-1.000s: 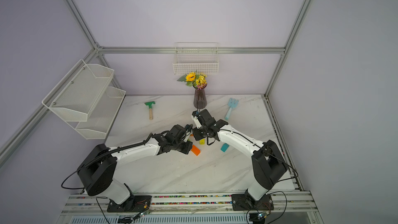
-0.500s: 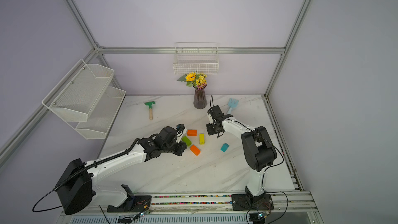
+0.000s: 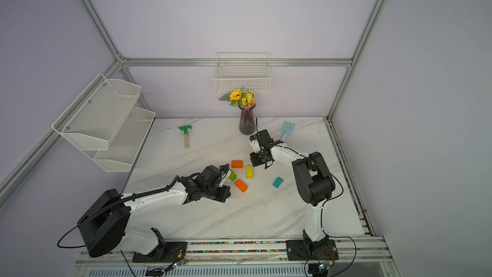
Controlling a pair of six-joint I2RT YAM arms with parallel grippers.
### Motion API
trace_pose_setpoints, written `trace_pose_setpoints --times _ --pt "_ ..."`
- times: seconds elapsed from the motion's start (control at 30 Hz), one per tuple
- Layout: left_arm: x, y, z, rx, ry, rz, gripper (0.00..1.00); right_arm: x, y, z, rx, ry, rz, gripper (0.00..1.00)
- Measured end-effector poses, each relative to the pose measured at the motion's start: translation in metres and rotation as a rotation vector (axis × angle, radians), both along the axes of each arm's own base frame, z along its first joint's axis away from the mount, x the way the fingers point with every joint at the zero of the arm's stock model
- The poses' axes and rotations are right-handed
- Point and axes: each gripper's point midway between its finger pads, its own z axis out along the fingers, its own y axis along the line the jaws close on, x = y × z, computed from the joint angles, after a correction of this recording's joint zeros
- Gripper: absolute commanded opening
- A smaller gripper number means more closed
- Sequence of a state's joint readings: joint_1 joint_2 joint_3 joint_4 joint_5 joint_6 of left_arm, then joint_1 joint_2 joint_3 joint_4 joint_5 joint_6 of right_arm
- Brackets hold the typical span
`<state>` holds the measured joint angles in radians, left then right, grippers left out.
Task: Assemble a piece of candy with building blocks
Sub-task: Assemble the building blocks at the center of the board.
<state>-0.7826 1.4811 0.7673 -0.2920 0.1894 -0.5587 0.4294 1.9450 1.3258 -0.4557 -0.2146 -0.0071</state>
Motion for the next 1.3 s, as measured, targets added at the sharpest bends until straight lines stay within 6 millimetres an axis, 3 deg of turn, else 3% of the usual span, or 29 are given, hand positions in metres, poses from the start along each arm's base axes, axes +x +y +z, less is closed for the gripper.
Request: trace_pose_setpoints --times 0.13,0.27,0.57,0.7,0.87,0.97,1.1,1.3 --pt "0.001 -0.010 -0.014 0.004 0.025 -0.014 0.00 -0.012 0.021 0.000 0.000 -0.004 0.068 0.00" --pt "0.008 -0.018 -0.011 -0.010 0.013 -0.016 0.00 -0.025 0.036 -0.003 0.012 0.004 0.114 0.00" --pt "0.020 -0.034 -0.013 -0.030 0.008 -0.029 0.00 -0.055 0.038 -0.011 0.035 0.053 0.141 0.00" --pt "0.020 -0.036 -0.018 -0.026 0.021 -0.035 0.00 -0.055 0.042 0.008 0.060 0.010 0.138 0.00" --pt "0.019 -0.036 -0.018 -0.028 0.026 -0.038 0.00 -0.046 0.043 0.062 0.110 -0.119 0.101 0.00" --pt "0.019 -0.036 -0.018 -0.025 0.023 -0.035 0.00 -0.042 0.038 0.079 0.113 -0.165 0.067 0.00" --pt "0.020 -0.032 -0.014 -0.019 0.006 -0.025 0.00 -0.039 0.023 0.064 0.067 -0.146 0.013 0.00" --pt "0.027 -0.020 0.004 0.006 -0.051 0.018 0.00 -0.056 -0.005 0.018 -0.011 -0.047 -0.047 0.00"
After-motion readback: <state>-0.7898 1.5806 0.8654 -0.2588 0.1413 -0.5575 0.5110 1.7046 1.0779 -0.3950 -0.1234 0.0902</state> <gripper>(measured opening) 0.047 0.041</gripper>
